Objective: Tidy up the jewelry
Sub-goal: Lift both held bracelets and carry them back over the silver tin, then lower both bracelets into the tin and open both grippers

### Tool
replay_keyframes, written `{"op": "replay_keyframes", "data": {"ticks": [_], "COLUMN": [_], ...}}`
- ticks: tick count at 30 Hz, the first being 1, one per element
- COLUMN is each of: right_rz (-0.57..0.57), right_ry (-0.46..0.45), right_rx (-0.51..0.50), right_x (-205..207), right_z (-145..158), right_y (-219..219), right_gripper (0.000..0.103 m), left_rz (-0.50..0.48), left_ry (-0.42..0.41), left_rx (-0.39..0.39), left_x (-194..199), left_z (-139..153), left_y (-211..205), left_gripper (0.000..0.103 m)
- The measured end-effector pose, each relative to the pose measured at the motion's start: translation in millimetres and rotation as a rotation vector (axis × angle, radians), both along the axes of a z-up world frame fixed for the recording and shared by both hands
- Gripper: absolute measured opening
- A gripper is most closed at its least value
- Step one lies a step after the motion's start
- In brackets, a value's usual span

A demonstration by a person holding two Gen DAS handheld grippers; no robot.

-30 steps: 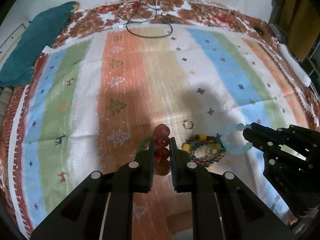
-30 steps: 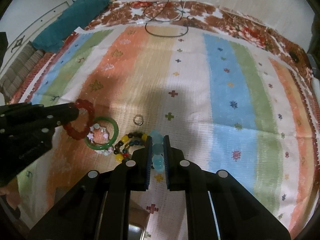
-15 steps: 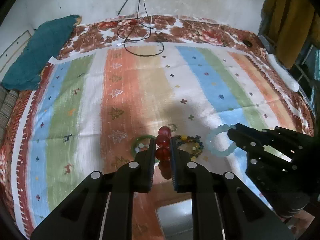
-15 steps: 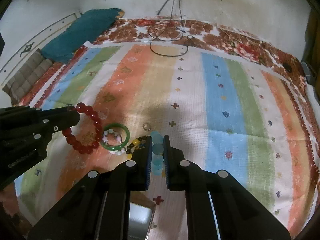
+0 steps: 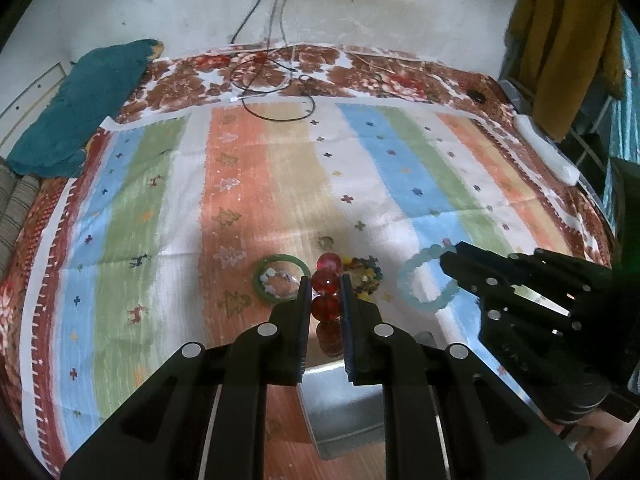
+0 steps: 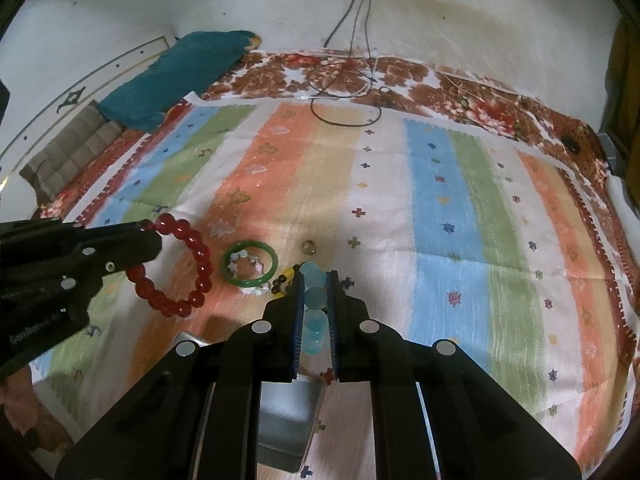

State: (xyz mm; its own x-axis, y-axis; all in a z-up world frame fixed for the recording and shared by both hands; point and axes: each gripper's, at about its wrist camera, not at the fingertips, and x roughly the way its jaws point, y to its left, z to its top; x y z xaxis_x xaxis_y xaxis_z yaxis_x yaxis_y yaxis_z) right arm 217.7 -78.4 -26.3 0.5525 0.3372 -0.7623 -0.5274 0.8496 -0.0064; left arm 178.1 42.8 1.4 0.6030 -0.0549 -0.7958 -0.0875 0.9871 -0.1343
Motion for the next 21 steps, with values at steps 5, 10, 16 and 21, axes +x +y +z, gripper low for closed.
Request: {"op": "replay_keyframes", "data": {"ticks": [5, 10, 16, 21], "right_rz": [0.017, 0.024, 0.033, 0.039], "right_ry": [-0.025, -0.022, -0.041, -0.025], "right_rx": [0.001, 0.011, 0.037, 0.062], "right_x": [-13.2, -21.3, -36.2, -42.6], "right_z": [4.2, 6.0, 14.4, 15.6], "right_y": [-1.8, -4.9, -10.0, -16.2], "right_gripper": [0.012, 0.012, 0.012, 0.012], "left_rz": [-0.016, -0.021, -0.025, -0.035], "left_ry": [-0.005, -0.014, -0.046, -0.058], "left_rx": [0.000, 0.001, -0.006, -0.011], "left_x": [-9.9, -19.4, -33.7, -44.6], "left_z": [1.2, 3.1, 10.1, 12.2], "left_y": [-7.8, -12.1, -16.4, -18.6], "left_gripper": [0.013, 0.013, 0.013, 0.013]}}
